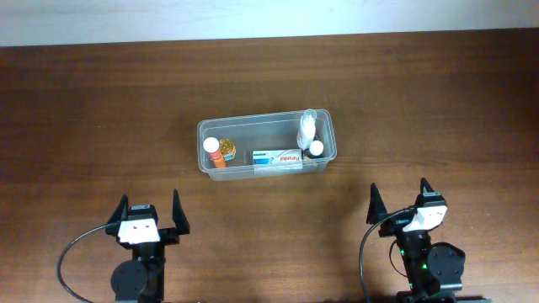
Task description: Pack container
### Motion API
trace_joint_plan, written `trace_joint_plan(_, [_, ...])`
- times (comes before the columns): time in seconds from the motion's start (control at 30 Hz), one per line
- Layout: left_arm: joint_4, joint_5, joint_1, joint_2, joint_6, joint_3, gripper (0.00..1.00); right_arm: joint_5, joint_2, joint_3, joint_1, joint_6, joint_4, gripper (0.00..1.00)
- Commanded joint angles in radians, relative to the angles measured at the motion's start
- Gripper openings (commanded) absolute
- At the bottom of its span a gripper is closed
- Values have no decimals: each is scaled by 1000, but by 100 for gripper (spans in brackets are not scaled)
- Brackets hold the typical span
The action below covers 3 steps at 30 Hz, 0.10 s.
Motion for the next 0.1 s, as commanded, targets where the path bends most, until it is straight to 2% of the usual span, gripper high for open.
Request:
trace_joint_plan(0.0, [3,10,6,-10,19,-8,99,9,-9,-5,7,-3,-6,98])
trace_joint_plan(0.07, [3,10,6,-10,19,-8,99,9,-9,-5,7,-3,-6,98])
